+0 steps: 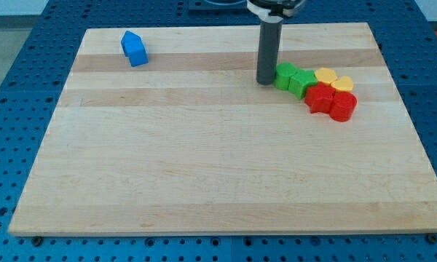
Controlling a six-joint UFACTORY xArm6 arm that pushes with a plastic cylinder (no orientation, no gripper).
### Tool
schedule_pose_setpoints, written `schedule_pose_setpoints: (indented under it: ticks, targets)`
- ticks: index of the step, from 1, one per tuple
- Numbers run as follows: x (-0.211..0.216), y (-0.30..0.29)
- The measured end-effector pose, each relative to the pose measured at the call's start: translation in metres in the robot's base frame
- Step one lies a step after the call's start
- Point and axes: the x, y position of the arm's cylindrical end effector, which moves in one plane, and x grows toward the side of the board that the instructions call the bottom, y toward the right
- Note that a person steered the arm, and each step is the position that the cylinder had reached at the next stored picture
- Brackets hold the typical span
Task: Push green circle closer to green star
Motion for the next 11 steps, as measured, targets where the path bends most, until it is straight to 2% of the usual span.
schedule_pose_setpoints:
  ticks: [3, 4, 5, 7, 11]
  targets:
    - [0.006, 0.032]
    - [-0.015, -0.002]
    - [-0.031, -0.006]
    - [-0.022, 0.033]
    - [-0.045, 0.080]
